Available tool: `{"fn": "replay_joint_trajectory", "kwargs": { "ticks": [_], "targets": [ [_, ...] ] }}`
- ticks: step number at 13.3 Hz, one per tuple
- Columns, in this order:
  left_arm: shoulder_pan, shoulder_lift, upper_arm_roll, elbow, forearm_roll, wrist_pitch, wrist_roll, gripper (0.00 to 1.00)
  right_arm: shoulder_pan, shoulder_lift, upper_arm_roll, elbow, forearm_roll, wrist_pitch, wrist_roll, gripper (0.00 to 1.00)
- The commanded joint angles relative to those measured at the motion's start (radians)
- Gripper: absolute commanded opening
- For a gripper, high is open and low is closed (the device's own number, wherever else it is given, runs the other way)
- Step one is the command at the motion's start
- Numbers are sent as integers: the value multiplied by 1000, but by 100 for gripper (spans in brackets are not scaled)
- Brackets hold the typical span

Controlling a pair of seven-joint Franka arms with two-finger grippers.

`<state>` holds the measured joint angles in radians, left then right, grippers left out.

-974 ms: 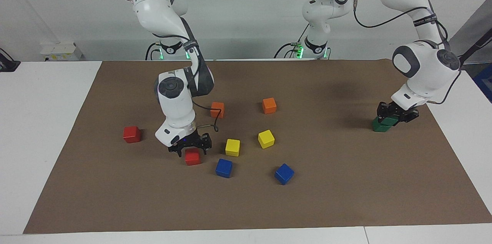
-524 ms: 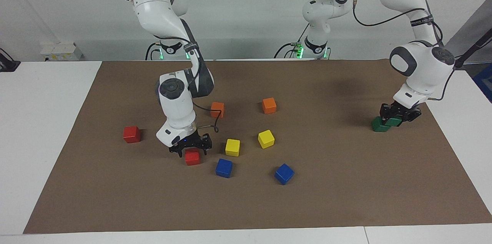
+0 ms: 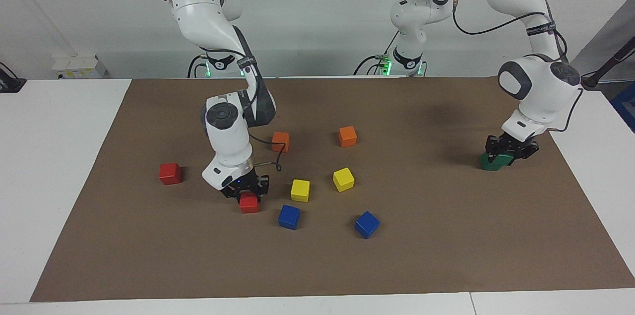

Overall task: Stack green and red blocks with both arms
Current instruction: 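Open the left gripper and withdraw while the right gripper lifts the red block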

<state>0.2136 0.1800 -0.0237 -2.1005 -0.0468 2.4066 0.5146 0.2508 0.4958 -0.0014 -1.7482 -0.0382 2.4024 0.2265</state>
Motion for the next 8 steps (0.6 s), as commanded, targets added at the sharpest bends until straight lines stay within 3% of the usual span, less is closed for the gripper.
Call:
{"fn": "replay_joint_trajectory", "kwargs": {
  "ticks": [1,5,8],
  "targets": [
    [-7,-31,8,-53,2,32,-5,0,-27,-31,-6,24,-12,-44,-15,7],
    [-5,-31,8,-50,2,31,-7,0,-112,-166,-6,47,-14,-225,-99,7],
    [-5,-31,8,-52,2,29,-2,0,-189,-265,-3,-9,-11,-307,-228,7]
  ]
}}
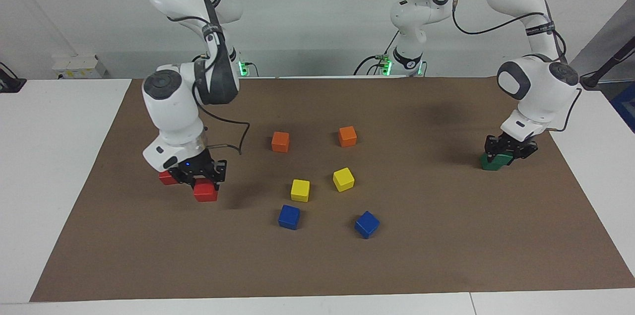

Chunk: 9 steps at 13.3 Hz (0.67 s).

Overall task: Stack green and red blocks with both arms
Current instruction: 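Carry the red block to the other red block with the right gripper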

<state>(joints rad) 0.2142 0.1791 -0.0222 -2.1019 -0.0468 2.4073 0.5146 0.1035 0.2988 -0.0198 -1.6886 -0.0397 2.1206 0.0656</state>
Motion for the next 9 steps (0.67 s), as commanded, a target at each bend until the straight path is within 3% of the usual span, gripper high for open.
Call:
{"fn": "replay_joint_trajectory", "kwargs": {
  "ticks": [1,4,6,8,9],
  "targets": [
    [-4,-30,8,-50,2,29,-2,0,-66,-98,15,-103,-9,-34,-88,7],
    [-2,-29,8,-50,2,26,10,0,-137,-168,15,-209,-6,-8,-155,7],
    [1,-24,8,-50,2,29,25,0,-145,-239,15,-348,-6,101,-158,8],
    [4,-24,8,-50,2,27,27,32,-182,-256,15,-413,-6,179,-211,8],
    [4,-24,8,-50,2,24,27,63,-191,-256,15,-418,-6,183,-225,8]
  ]
}}
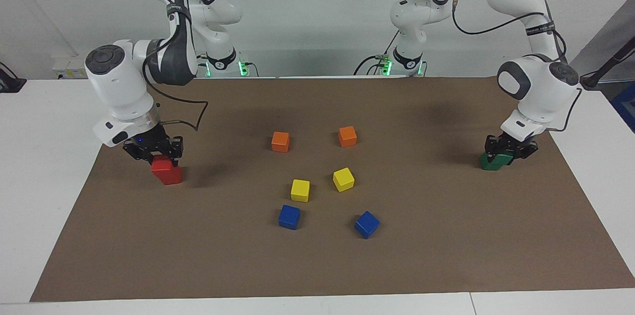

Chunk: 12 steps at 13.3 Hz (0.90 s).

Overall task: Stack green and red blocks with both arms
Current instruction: 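Carry the red block to the other red block with the right gripper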

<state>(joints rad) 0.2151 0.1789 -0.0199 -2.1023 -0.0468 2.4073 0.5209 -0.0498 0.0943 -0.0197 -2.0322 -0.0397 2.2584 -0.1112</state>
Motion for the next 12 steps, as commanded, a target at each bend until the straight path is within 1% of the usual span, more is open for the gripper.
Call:
{"fn": "replay_joint_trajectory", "kwargs": {
  "ticks": [1,3,6,9,10,12],
  "targets": [
    [3,-24,6,-48,2,24,19,83,-54,-54,15,-88,-5,56,-57,8],
    [0,-22,6,-47,2,21,18,100,-67,-59,15,-138,-5,142,-87,8],
    [1,-21,5,-38,2,18,18,100,-73,-48,15,-141,-3,158,-85,8],
    [1,-18,5,-22,2,10,18,100,-68,-38,17,-157,-3,199,-79,8],
    [1,-9,5,8,2,-17,16,100,-64,-35,17,-155,0,205,-76,8],
    [3,19,5,126,2,-130,13,100,-61,-34,17,-157,7,217,-73,8]
  ]
}}
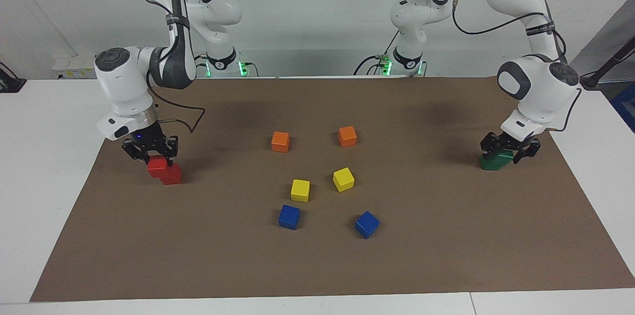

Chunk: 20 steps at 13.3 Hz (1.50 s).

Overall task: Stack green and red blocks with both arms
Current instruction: 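Carry the red block to the other red block with the right gripper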

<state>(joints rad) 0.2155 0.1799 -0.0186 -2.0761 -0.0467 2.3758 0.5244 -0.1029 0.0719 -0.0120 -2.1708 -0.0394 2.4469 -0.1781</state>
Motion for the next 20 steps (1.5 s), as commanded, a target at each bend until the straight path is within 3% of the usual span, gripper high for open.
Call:
{"fn": "replay_joint_trajectory", "kwargs": {
  "ticks": [1,8,13,20],
  "targets": [
    [4,22,5,152,2,-151,5,100,-8,-12,9,-20,7,30,-7,8],
    [-18,-20,-4,421,48,-481,-219,100,-20,-4,10,-70,19,118,-17,9],
    [-62,-175,-7,423,48,-634,-399,100,-21,-9,10,-81,42,119,-21,10],
    [-67,-223,-12,423,45,-777,-396,100,-43,-18,10,-106,47,116,-64,11]
  ]
}}
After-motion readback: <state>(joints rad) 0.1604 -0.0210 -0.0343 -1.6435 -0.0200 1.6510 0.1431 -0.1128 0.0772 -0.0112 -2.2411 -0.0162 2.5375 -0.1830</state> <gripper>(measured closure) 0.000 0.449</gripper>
